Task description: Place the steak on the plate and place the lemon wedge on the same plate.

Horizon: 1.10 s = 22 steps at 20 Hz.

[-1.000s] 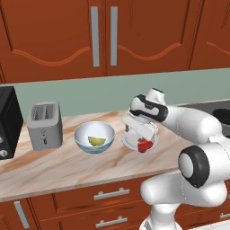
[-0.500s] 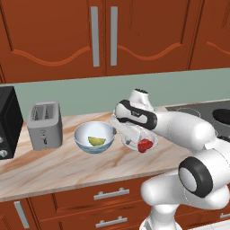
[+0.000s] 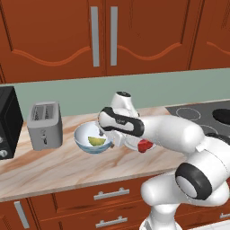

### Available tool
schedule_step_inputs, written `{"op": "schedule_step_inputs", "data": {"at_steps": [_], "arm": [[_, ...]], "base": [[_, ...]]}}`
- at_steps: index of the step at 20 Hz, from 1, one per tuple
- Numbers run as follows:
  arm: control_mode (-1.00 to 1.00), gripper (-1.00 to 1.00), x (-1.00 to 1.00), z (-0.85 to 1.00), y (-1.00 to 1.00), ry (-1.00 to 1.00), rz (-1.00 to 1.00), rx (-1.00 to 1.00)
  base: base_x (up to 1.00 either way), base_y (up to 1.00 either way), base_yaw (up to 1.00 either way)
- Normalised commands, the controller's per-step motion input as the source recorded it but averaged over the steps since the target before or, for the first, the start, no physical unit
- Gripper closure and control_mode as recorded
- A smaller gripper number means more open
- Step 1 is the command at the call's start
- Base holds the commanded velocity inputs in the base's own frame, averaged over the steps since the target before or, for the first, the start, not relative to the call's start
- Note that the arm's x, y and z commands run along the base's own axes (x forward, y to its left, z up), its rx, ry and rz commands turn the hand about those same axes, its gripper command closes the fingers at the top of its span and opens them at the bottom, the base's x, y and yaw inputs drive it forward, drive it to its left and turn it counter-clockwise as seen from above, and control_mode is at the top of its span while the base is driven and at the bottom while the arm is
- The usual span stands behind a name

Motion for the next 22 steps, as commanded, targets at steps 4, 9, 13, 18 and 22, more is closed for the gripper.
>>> {"op": "schedule_step_inputs", "data": {"at_steps": [4, 9, 13, 18, 22], "arm": [[-1.00, -1.00, 0.00, 0.00, 0.55, 0.00, -0.32, 0.00], [-1.00, -1.00, 0.00, 0.00, 0.49, 0.00, -0.36, 0.00], [-1.00, -1.00, 0.00, 0.00, 0.41, 0.05, -0.35, 0.00], [-1.00, -1.00, 0.00, 0.00, 0.26, 0.14, -0.32, 0.00], [-1.00, -1.00, 0.00, 0.00, 0.12, 0.17, -0.27, 0.00]], "base": [[0.00, 0.00, 0.00], [0.00, 0.00, 0.00], [0.00, 0.00, 0.00], [0.00, 0.00, 0.00], [0.00, 0.00, 0.00]]}}
